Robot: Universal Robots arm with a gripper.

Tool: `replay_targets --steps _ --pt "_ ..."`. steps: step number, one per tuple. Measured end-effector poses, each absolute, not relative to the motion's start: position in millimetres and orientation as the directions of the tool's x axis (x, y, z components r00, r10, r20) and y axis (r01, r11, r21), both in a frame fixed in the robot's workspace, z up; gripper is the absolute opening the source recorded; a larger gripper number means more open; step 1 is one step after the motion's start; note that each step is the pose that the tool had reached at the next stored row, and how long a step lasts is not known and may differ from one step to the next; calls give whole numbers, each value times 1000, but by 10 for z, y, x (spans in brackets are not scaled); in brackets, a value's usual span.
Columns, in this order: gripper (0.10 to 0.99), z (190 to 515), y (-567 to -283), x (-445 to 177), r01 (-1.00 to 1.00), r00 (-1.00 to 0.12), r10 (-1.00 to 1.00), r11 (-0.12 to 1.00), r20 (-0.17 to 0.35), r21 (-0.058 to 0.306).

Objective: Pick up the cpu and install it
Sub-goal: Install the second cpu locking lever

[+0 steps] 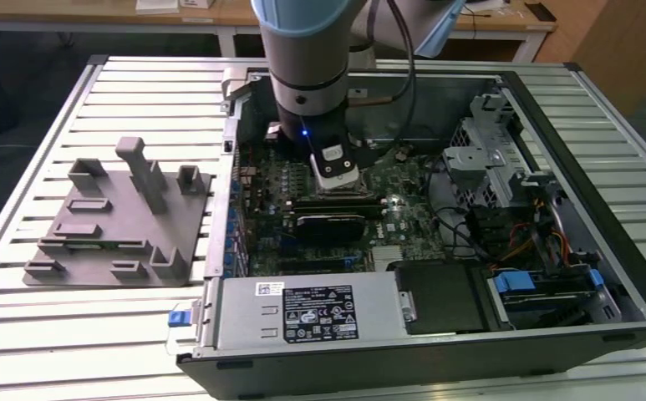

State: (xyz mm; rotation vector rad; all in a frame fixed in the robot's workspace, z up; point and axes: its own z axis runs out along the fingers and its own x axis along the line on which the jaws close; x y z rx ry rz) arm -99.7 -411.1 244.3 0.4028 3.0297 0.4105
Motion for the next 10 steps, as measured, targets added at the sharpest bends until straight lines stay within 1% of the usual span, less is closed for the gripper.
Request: replay_targets --steps 6,10 --pt "106 2491 -4111 -965 251 -964 264 947 -41 199" --pt "106 2492 -4111 -879 254 -963 265 951 -42 178"
